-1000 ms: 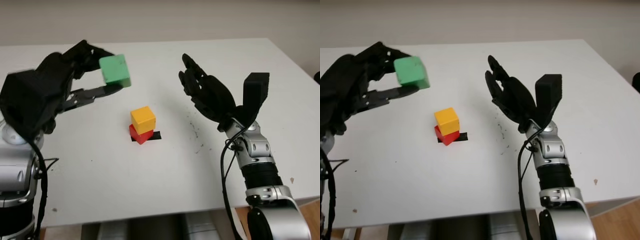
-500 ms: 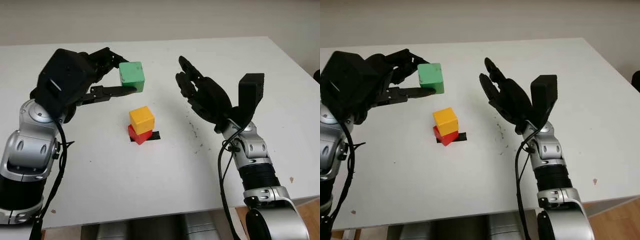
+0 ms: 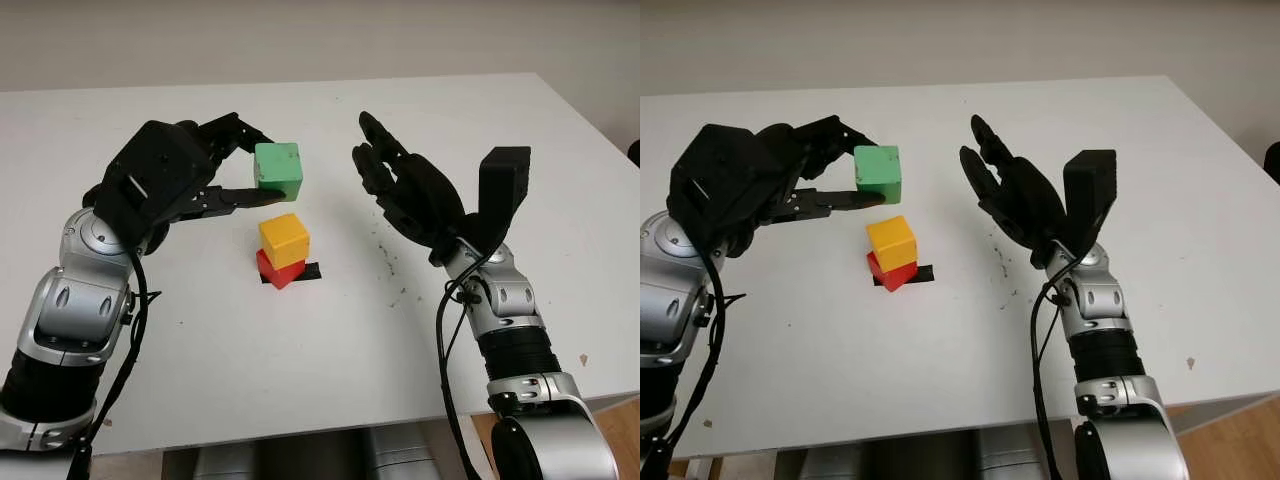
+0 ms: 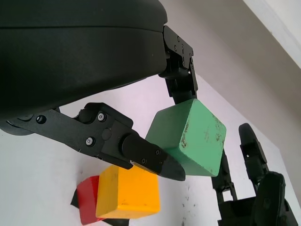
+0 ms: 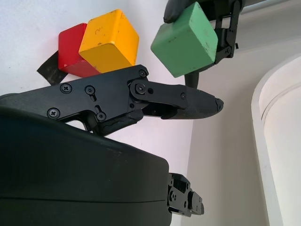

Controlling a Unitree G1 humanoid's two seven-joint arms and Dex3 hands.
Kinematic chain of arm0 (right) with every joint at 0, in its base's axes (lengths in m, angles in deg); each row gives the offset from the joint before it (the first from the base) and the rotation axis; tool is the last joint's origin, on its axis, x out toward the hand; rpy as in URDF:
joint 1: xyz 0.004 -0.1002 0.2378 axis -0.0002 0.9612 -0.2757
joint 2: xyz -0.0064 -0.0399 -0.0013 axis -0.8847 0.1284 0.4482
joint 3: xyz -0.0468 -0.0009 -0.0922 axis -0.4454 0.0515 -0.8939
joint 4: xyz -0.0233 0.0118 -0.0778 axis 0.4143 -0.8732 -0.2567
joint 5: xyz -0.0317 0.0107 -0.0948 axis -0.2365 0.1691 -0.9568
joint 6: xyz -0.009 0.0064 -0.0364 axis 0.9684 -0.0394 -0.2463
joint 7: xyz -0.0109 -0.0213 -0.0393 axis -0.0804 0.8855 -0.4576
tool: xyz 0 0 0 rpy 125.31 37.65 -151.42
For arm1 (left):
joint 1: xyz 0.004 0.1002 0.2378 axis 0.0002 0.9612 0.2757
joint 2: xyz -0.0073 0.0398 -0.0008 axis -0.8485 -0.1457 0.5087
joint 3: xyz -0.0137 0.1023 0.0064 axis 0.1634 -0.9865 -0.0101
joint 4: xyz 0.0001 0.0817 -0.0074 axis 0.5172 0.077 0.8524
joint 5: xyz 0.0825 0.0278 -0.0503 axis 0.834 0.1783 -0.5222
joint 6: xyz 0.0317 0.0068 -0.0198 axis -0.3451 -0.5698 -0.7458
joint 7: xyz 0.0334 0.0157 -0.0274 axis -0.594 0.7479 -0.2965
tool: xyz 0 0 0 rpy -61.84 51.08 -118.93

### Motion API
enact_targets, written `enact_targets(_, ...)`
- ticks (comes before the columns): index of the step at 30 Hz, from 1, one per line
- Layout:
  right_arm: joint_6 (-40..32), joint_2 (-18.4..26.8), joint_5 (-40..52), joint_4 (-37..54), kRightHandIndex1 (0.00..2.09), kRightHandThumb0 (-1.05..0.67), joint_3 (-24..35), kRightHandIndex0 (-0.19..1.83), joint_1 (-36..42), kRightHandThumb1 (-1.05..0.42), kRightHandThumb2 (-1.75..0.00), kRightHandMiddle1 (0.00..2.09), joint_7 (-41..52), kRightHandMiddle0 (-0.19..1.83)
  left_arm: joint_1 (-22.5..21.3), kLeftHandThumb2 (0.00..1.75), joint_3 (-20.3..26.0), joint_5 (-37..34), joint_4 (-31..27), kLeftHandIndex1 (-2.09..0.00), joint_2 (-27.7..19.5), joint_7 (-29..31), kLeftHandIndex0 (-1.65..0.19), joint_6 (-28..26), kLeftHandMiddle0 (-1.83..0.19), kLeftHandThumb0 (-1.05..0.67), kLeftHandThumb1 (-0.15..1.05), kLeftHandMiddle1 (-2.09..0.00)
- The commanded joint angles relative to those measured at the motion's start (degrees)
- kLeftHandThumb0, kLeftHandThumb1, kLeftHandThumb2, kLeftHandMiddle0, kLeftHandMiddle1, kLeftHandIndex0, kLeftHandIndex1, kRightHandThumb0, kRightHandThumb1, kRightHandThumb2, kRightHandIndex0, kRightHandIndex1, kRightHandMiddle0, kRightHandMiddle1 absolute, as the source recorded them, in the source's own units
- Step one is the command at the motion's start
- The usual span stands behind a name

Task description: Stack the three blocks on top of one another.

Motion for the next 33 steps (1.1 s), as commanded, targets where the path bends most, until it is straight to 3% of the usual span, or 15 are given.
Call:
enact_targets(1, -0.2, 0.0, 0.2, 0.7, 0.02, -0.66, 0.2, -0.19, -0.6, -1.05, -0.49, 0.06, 0.0, -0.16, 0.5, 0.06, 0.3, -0.4, -1.8, -1.65, 0.3, 0.3, -0.46, -0.5, -0.09, -0.40, 1.03, -0.05)
enact_targets(17, 0.0, 0.2, -0.1, 0.7, 0.03, -0.65, 0.2, -0.19, -0.4, -1.05, -0.50, 0.06, 0.3, -0.15, 4.8, 0.06, 0.0, -1.5, -5.6, -1.66, 1.1, 0.3, -0.49, -4.3, -0.12, -0.42, 1.03, -0.06)
enact_targets(33, 0.7, 0.8, -0.5, 0.8, 0.03, -0.64, 0.2, -0.19, -0.3, -1.05, -0.53, 0.05, 1.0, -0.15, 6.5, 0.07, -3.0, 4.7, -3.7, -1.64, -0.3, -0.6, -0.40, -1.1, -0.12, -0.42, 1.05, -0.05)
